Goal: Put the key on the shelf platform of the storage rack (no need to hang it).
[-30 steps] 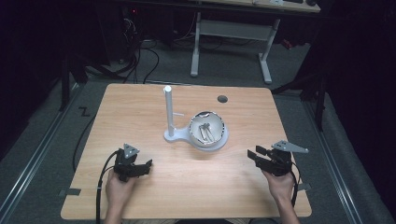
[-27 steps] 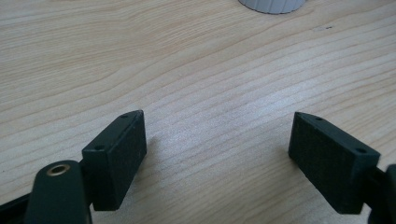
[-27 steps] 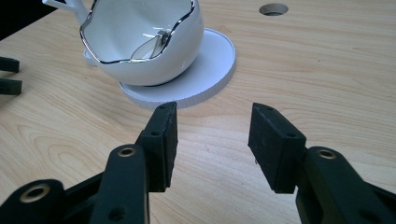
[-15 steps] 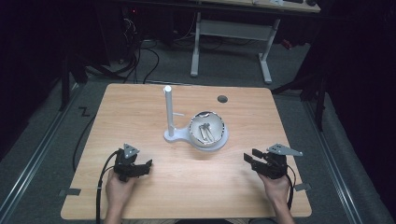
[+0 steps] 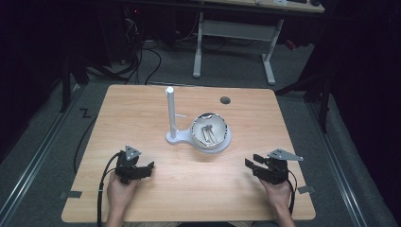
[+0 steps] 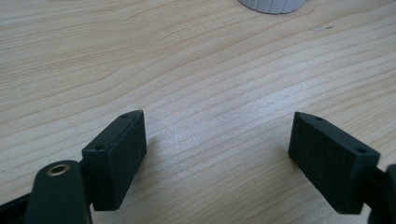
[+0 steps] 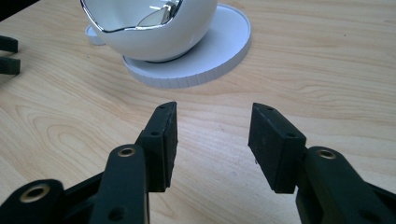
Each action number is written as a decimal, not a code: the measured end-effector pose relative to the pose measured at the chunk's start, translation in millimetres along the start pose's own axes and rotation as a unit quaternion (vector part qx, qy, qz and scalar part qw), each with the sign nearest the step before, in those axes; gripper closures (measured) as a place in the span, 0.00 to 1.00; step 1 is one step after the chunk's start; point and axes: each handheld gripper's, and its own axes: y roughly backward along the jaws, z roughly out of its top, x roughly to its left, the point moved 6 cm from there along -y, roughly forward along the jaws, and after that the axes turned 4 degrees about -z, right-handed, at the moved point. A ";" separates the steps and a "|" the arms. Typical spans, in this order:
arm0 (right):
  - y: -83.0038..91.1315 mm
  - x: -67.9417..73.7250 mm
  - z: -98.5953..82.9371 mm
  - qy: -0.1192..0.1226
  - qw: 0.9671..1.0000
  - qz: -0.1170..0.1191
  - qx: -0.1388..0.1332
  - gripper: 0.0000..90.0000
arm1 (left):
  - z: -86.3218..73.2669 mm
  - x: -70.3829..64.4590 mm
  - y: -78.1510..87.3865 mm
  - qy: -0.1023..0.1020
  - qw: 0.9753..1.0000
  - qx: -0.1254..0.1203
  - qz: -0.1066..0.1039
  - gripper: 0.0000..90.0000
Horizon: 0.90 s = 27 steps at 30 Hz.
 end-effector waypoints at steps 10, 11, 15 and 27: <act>-5.2 4.4 -8.6 0.005 1.000 0.000 0.011 0.59 | 0.1 -0.1 0.0 0.001 1.000 0.000 0.000 0.22; -5.7 4.8 -9.2 0.006 1.000 0.001 0.011 0.59 | 0.1 0.0 -0.1 0.000 1.000 0.000 0.000 0.22; -8.7 6.5 -12.0 0.007 1.000 0.002 0.014 0.58 | 0.1 0.0 -0.1 0.001 1.000 0.000 0.000 0.22; -21.1 12.1 -19.9 0.013 1.000 0.003 0.025 0.58 | 0.2 0.0 -0.1 0.001 1.000 0.000 0.000 0.22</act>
